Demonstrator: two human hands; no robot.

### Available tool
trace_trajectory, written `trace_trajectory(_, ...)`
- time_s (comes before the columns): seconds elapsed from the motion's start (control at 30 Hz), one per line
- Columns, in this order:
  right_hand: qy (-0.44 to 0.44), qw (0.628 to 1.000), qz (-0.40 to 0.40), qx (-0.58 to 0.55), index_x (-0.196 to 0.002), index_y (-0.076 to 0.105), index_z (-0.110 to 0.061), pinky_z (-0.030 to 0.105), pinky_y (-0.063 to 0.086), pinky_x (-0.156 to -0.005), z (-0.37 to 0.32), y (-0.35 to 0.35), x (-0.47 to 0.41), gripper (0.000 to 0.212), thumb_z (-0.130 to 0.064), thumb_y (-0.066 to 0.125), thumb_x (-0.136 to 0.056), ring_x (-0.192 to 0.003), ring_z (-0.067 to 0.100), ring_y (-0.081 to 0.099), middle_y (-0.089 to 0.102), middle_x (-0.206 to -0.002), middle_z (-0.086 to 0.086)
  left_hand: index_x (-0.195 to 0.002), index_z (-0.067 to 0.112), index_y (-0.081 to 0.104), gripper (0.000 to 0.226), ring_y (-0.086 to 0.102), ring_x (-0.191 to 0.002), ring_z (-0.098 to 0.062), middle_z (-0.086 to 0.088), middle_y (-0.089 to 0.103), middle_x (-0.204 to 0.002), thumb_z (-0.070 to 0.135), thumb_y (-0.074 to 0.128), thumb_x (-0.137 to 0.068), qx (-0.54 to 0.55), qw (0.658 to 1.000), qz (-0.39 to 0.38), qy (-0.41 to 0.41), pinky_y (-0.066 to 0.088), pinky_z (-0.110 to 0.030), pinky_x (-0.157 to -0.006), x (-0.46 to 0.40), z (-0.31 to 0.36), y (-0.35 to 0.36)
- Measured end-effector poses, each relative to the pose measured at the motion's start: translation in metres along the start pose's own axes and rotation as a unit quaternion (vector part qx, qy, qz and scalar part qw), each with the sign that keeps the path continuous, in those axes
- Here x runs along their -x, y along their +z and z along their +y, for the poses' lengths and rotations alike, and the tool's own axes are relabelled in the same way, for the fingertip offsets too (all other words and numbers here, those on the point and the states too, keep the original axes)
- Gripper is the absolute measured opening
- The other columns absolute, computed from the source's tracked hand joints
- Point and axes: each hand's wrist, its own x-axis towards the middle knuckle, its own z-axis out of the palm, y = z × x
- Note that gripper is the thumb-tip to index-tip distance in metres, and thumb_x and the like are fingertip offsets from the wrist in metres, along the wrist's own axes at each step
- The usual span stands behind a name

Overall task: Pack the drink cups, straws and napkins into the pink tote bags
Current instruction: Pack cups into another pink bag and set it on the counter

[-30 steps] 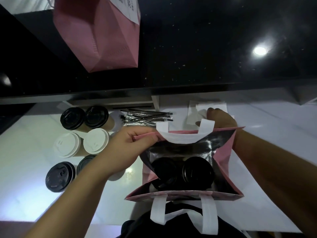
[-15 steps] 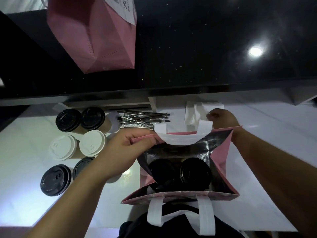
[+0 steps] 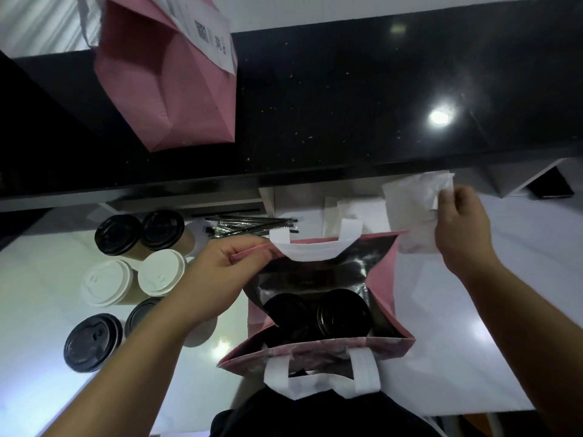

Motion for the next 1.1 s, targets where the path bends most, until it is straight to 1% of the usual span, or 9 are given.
trace_trajectory(0.2,-0.023,0.993,0.065,-0.097,-0.108,0.053,-0.03,0.033,0.054,-0.077,-0.046,-0.043,0.047,0.024,-0.05,0.039,-0.105,-0.094,0.012,0.06,0.059,-0.097,-0.017,-0.102,0.039,0.083,0.029,0.077,-0.099,-0.007,0.01,0.081,-0.103,0.022,0.059,-0.104,-0.011,0.999,0.002,0.031,0.053,-0.009,-0.08,0.0,0.001,0.002)
trace_trajectory(0.33,-0.098,0.985,0.065,-0.128,-0.106,0.051,-0.04,0.015,0.055,-0.067,-0.091,-0.062,0.08,0.017,-0.053,0.04,-0.105,-0.093,-0.001,0.065,0.062,-0.093,-0.03,-0.098,0.039,0.083,0.025,0.077,-0.092,-0.005,0.011,0.081,-0.098,0.039,0.058,-0.096,-0.026,0.999,0.014,0.043,0.053,-0.009,-0.075,-0.005,-0.004,0.002)
trace_trajectory(0.43,-0.186,0.976,0.03,-0.11,-0.109,0.049,-0.04,0.001,0.048,-0.063,-0.121,-0.068,0.099,0.013,-0.051,0.042,-0.105,-0.092,-0.009,0.063,0.058,-0.092,-0.038,-0.101,0.035,0.083,0.029,0.077,-0.092,-0.01,0.007,0.081,-0.099,0.045,0.056,-0.097,-0.029,0.999,0.005,0.035,0.057,-0.019,-0.076,-0.009,-0.009,0.0)
trace_trajectory(0.5,-0.256,0.964,-0.011,-0.072,-0.106,0.046,-0.038,0.002,0.048,-0.062,-0.138,-0.067,0.111,0.015,-0.052,0.041,-0.103,-0.089,-0.011,0.061,0.056,-0.092,-0.041,-0.102,0.032,0.083,0.03,0.077,-0.095,-0.013,0.005,0.081,-0.1,0.047,0.057,-0.096,-0.025,0.999,0.005,0.025,0.058,-0.034,-0.084,-0.011,-0.012,-0.002)
trace_trajectory(0.57,-0.318,0.945,-0.069,-0.024,-0.1,0.042,-0.041,0.004,0.045,-0.058,-0.152,-0.061,0.121,0.011,-0.052,0.04,-0.101,-0.083,-0.014,0.059,0.058,-0.09,-0.039,-0.099,0.035,0.083,0.027,0.077,-0.095,-0.01,0.008,0.081,-0.099,0.047,0.059,-0.092,-0.023,0.999,0.021,0.021,0.056,-0.033,-0.084,-0.011,-0.013,-0.003)
trace_trajectory(0.67,-0.382,0.897,-0.201,0.092,-0.097,0.039,-0.04,0.018,0.044,-0.045,-0.158,-0.041,0.135,0.014,-0.053,0.035,-0.1,-0.067,0.002,0.062,0.061,-0.071,-0.015,-0.098,0.035,0.083,0.023,0.077,-0.093,-0.008,0.008,0.082,-0.097,0.045,0.062,-0.094,-0.026,0.999,0.036,0.015,0.057,-0.026,-0.082,-0.012,-0.013,-0.002)
trace_trajectory(0.83,-0.463,0.72,-0.388,0.342,-0.109,0.04,-0.038,0.023,0.047,-0.051,-0.133,0.01,0.138,0.008,-0.035,0.047,-0.107,-0.067,0.011,0.059,0.062,-0.085,-0.007,-0.1,0.028,0.083,0.036,0.077,-0.097,-0.027,-0.002,0.081,-0.096,0.054,0.064,-0.083,-0.002,0.999,0.048,-0.005,0.055,-0.052,-0.098,-0.016,-0.009,-0.003)
trace_trajectory(0.97,-0.474,0.661,-0.415,0.407,-0.121,0.046,-0.032,0.029,0.059,-0.075,-0.114,0.04,0.128,0.017,-0.025,0.049,-0.106,-0.079,0.015,0.063,0.066,-0.102,0.0,-0.102,0.037,0.083,0.03,0.076,-0.099,-0.018,0.006,0.081,-0.099,0.052,0.061,-0.088,-0.001,0.999,0.05,-0.017,0.061,-0.047,-0.093,-0.021,-0.012,-0.001)
trace_trajectory(1.1,-0.556,0.642,-0.332,0.411,-0.125,0.052,-0.016,0.034,0.059,-0.066,-0.119,0.059,0.118,0.028,-0.021,0.059,-0.099,-0.078,0.025,0.07,0.072,-0.099,0.007,-0.102,0.034,0.083,0.03,0.077,-0.099,-0.014,0.004,0.082,-0.101,0.052,0.063,-0.087,0.021,0.999,0.037,-0.012,0.06,-0.038,-0.09,-0.023,-0.015,-0.004)
